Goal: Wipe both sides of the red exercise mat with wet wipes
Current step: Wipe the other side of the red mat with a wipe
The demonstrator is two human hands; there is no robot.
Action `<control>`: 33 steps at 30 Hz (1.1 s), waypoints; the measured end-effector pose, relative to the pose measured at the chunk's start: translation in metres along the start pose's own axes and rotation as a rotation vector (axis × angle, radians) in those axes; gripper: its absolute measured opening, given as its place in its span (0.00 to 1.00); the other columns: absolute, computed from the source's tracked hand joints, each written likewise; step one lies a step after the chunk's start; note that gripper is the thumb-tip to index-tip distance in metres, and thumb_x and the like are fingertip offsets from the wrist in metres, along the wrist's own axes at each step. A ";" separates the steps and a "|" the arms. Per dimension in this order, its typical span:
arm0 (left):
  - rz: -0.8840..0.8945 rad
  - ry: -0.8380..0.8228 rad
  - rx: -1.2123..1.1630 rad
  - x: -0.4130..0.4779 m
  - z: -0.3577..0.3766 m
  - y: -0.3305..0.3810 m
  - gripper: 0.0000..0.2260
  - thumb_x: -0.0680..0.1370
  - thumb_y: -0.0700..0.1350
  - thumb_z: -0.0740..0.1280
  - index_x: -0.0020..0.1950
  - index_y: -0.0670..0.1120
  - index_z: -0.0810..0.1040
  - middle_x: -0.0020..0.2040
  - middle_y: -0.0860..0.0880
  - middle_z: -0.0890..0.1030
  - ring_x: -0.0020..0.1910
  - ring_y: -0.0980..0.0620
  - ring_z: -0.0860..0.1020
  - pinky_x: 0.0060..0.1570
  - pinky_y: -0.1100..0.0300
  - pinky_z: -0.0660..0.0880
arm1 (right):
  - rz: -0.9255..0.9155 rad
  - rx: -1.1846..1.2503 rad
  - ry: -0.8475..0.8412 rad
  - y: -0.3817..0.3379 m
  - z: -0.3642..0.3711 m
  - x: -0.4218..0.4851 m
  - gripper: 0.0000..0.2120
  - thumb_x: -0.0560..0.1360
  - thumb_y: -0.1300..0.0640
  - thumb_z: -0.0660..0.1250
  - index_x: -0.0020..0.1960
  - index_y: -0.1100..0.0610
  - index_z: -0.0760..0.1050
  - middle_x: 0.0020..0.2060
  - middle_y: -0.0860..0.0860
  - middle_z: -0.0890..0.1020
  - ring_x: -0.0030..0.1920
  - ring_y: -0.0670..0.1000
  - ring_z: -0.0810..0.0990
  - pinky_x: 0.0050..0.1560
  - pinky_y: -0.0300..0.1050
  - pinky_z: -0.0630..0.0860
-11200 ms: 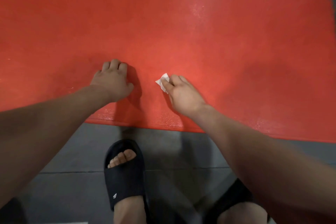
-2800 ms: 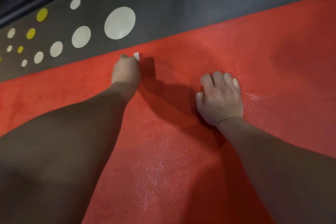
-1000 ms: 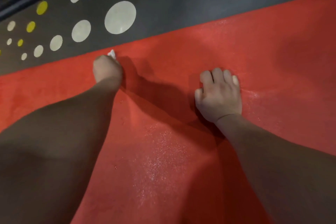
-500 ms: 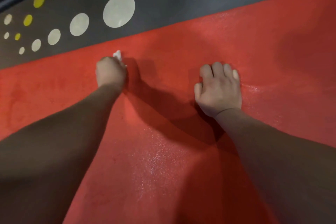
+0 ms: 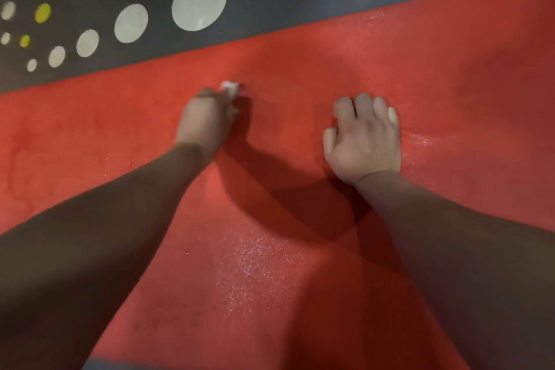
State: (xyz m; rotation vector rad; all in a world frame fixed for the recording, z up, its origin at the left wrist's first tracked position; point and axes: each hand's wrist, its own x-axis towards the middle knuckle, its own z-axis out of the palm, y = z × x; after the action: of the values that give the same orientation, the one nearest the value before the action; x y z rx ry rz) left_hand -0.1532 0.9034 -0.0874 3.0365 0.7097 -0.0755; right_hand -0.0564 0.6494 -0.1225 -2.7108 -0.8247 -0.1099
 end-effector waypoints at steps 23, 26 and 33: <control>-0.460 0.115 -0.181 -0.057 0.004 0.001 0.14 0.84 0.43 0.61 0.60 0.37 0.82 0.59 0.36 0.83 0.59 0.38 0.80 0.58 0.54 0.68 | -0.006 -0.017 0.011 -0.002 0.001 -0.002 0.12 0.73 0.51 0.58 0.50 0.57 0.72 0.46 0.57 0.75 0.49 0.61 0.72 0.52 0.57 0.67; -0.150 0.105 -0.347 -0.068 0.007 0.068 0.12 0.74 0.34 0.70 0.57 0.37 0.84 0.55 0.36 0.84 0.53 0.39 0.83 0.55 0.57 0.69 | -0.010 -0.016 0.020 -0.002 0.001 -0.002 0.12 0.72 0.51 0.58 0.50 0.57 0.72 0.46 0.58 0.75 0.49 0.61 0.72 0.51 0.57 0.67; -0.015 -0.006 -0.264 -0.109 0.011 0.041 0.20 0.78 0.38 0.69 0.70 0.43 0.78 0.64 0.37 0.80 0.60 0.38 0.80 0.61 0.54 0.72 | -0.009 -0.019 0.018 -0.002 -0.001 -0.005 0.14 0.72 0.50 0.57 0.51 0.56 0.73 0.48 0.59 0.77 0.52 0.63 0.73 0.54 0.57 0.67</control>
State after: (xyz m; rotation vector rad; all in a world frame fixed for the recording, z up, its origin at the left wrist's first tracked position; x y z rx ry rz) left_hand -0.2331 0.8183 -0.0926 2.7787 0.6810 0.0083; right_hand -0.0611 0.6479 -0.1214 -2.7199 -0.8347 -0.1445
